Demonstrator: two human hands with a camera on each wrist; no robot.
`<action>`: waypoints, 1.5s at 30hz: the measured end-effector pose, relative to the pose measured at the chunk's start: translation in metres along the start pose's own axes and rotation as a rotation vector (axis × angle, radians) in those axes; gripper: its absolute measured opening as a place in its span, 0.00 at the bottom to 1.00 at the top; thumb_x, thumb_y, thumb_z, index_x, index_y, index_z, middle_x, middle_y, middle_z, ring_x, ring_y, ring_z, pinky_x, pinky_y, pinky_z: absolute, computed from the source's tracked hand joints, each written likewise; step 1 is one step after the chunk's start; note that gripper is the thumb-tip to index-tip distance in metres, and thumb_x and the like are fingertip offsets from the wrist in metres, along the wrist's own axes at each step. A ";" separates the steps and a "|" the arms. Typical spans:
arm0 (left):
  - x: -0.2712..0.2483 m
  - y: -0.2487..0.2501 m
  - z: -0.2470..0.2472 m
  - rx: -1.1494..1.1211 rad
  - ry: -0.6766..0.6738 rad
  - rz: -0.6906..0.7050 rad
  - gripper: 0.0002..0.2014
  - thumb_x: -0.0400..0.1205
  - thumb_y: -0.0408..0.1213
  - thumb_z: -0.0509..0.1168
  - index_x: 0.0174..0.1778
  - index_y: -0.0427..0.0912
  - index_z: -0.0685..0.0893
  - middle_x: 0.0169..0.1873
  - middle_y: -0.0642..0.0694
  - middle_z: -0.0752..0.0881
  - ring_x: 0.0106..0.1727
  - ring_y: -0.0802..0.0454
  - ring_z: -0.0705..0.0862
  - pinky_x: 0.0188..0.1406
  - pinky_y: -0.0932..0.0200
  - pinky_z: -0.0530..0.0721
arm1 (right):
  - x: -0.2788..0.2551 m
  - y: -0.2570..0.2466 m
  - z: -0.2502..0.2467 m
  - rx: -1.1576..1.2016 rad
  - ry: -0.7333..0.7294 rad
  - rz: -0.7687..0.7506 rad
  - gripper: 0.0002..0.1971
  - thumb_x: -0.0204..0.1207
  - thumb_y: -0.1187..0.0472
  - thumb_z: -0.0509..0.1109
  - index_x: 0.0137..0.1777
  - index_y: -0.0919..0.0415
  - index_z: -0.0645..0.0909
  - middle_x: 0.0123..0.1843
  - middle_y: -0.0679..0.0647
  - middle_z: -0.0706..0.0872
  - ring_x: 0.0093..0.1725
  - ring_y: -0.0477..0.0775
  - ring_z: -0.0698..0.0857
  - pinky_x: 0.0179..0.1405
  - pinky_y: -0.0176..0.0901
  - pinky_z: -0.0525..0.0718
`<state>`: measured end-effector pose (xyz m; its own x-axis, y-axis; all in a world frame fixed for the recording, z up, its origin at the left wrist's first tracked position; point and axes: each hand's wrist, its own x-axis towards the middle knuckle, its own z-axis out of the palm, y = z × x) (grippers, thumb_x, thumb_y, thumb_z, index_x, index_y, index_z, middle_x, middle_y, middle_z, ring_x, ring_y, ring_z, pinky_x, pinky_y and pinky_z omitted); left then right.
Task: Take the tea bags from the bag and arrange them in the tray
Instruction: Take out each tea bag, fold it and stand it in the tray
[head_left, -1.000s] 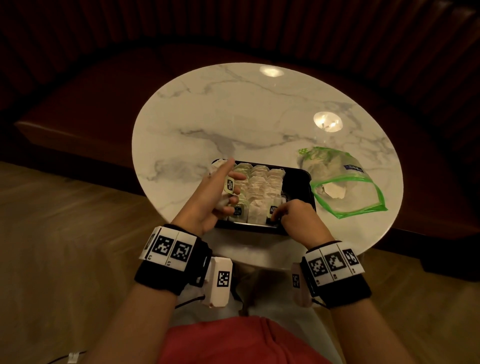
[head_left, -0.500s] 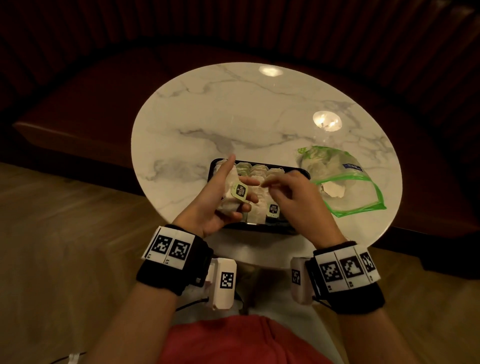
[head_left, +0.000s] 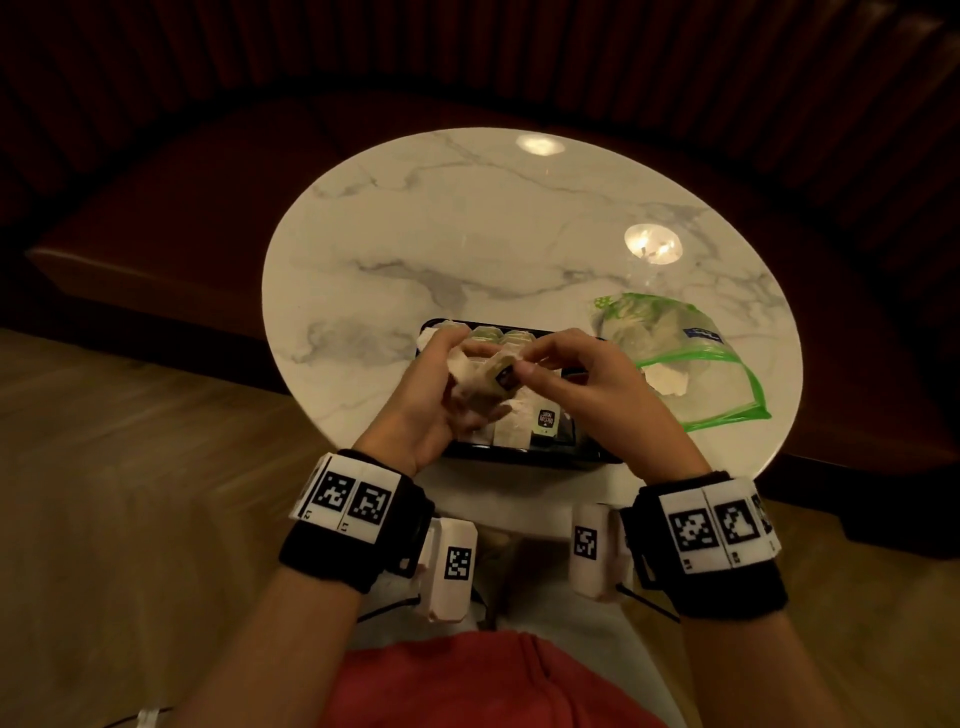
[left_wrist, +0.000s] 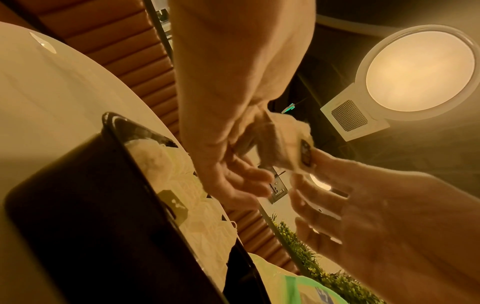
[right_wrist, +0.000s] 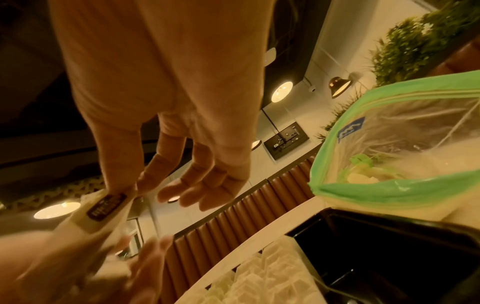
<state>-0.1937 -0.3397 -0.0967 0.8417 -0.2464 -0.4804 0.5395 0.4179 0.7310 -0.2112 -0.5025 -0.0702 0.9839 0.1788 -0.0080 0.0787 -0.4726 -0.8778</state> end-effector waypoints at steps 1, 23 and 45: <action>0.002 0.000 -0.002 -0.023 0.041 0.040 0.16 0.86 0.42 0.56 0.39 0.41 0.84 0.37 0.43 0.90 0.41 0.48 0.87 0.41 0.52 0.87 | -0.001 0.000 -0.004 0.041 0.010 0.008 0.02 0.79 0.59 0.72 0.48 0.52 0.86 0.47 0.47 0.88 0.49 0.44 0.86 0.51 0.40 0.83; -0.006 -0.002 0.003 0.611 -0.188 0.340 0.06 0.83 0.40 0.68 0.42 0.46 0.89 0.44 0.50 0.92 0.49 0.59 0.86 0.36 0.63 0.74 | -0.009 -0.004 -0.015 0.315 0.279 -0.073 0.07 0.78 0.66 0.72 0.53 0.61 0.89 0.46 0.51 0.93 0.48 0.47 0.91 0.49 0.36 0.86; -0.009 0.005 0.009 0.463 -0.030 0.551 0.04 0.80 0.34 0.71 0.40 0.39 0.86 0.31 0.46 0.83 0.29 0.57 0.76 0.27 0.66 0.75 | -0.012 -0.004 -0.003 0.419 0.112 0.048 0.24 0.72 0.68 0.77 0.67 0.59 0.78 0.50 0.60 0.89 0.46 0.55 0.92 0.44 0.46 0.90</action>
<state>-0.1979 -0.3430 -0.0844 0.9908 -0.1330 0.0260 -0.0159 0.0758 0.9970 -0.2228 -0.5050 -0.0654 0.9980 0.0591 -0.0214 -0.0165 -0.0827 -0.9964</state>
